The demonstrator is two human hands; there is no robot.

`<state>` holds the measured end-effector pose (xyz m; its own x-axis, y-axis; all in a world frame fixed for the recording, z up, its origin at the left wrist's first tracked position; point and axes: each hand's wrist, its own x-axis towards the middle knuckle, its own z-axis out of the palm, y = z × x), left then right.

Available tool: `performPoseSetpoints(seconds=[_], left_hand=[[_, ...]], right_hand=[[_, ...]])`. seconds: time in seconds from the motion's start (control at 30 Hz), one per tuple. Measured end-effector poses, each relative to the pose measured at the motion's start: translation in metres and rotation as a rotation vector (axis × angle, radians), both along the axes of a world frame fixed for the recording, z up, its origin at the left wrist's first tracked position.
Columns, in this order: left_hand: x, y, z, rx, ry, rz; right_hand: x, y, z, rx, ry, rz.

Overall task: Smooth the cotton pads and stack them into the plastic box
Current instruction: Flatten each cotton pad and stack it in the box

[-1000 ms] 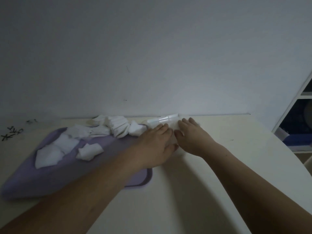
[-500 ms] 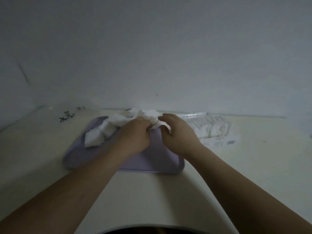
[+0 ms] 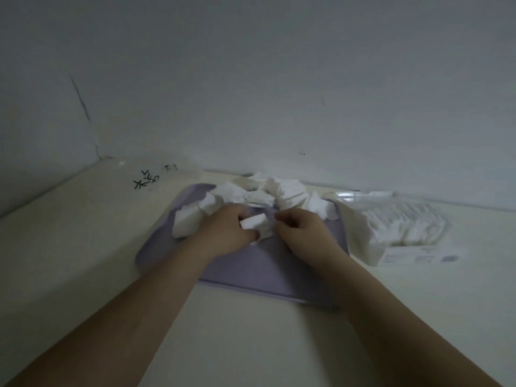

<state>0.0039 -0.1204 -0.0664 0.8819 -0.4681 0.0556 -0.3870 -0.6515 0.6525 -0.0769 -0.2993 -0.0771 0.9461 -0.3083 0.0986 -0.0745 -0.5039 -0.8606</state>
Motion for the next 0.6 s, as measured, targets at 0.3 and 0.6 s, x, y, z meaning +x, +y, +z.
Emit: performPoseSetpoints(seconds=[0.3, 0.6], left_hand=[[-0.001, -0.009, -0.016, -0.428, 0.056, -0.055], [-0.004, -0.006, -0.005, -0.754, 0.389, 0.007]], right_hand=[[0.014, -0.015, -0.008, 0.235, -0.091, 0.063], [0.008, -0.014, -0.006, 0.502, -0.18, 0.055]])
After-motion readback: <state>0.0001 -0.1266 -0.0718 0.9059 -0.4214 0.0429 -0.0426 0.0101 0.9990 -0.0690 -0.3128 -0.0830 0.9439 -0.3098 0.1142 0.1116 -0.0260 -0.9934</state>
